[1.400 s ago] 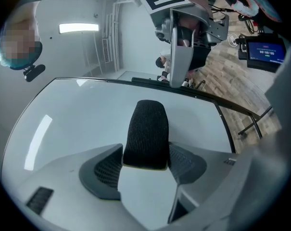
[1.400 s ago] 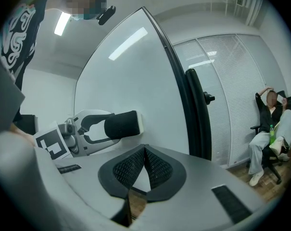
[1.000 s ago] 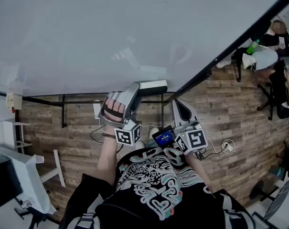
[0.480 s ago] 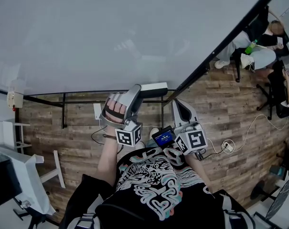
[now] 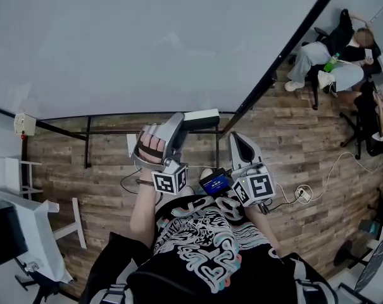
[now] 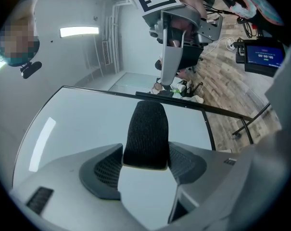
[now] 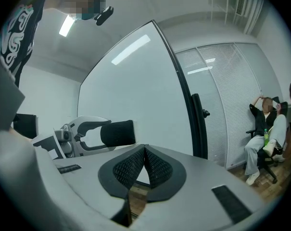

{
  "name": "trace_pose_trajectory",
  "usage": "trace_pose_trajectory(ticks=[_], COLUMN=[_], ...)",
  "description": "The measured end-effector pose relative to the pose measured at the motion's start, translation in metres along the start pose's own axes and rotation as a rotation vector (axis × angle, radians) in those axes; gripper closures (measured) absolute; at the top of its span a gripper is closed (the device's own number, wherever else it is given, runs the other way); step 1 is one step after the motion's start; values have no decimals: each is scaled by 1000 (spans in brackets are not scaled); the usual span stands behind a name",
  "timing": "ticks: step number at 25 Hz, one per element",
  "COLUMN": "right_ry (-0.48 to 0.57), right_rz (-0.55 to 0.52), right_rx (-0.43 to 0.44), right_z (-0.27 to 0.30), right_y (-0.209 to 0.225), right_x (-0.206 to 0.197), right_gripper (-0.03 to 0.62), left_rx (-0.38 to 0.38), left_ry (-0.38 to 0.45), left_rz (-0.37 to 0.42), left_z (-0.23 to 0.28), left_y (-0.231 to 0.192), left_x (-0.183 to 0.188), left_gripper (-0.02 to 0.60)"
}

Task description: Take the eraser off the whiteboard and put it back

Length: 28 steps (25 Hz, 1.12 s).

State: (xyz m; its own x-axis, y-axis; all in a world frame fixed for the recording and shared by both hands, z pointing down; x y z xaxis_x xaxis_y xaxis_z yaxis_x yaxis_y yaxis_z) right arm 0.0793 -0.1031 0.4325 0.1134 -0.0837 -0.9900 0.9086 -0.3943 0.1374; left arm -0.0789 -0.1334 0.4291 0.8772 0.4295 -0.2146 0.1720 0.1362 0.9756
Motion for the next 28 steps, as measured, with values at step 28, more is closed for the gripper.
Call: trace_pose_trajectory(ticks=[28], right_ry=[0], right_rz=[-37], right_rx=[-37], right_z=[-96], right_y=[-86], right_x=[-4], right_gripper=[576], left_rx=[9], left_ry=[13], left_rz=[-51], left_z=[-122], left_y=[-2], left_x=[10], left_gripper=[293])
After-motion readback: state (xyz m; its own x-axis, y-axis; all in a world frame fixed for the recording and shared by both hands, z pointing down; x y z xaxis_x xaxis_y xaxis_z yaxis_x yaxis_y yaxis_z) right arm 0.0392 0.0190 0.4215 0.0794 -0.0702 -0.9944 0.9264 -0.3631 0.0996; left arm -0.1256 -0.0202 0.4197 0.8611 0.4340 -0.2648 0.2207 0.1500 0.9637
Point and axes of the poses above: the fingertips, and each gripper's own axes: z forward along the fingers, y to its right, x out of its top, the point moved 5 cm from there along -z, backward along the fingers, and after that the axes turned 4 degrees about -x, right-handed, at the moved point
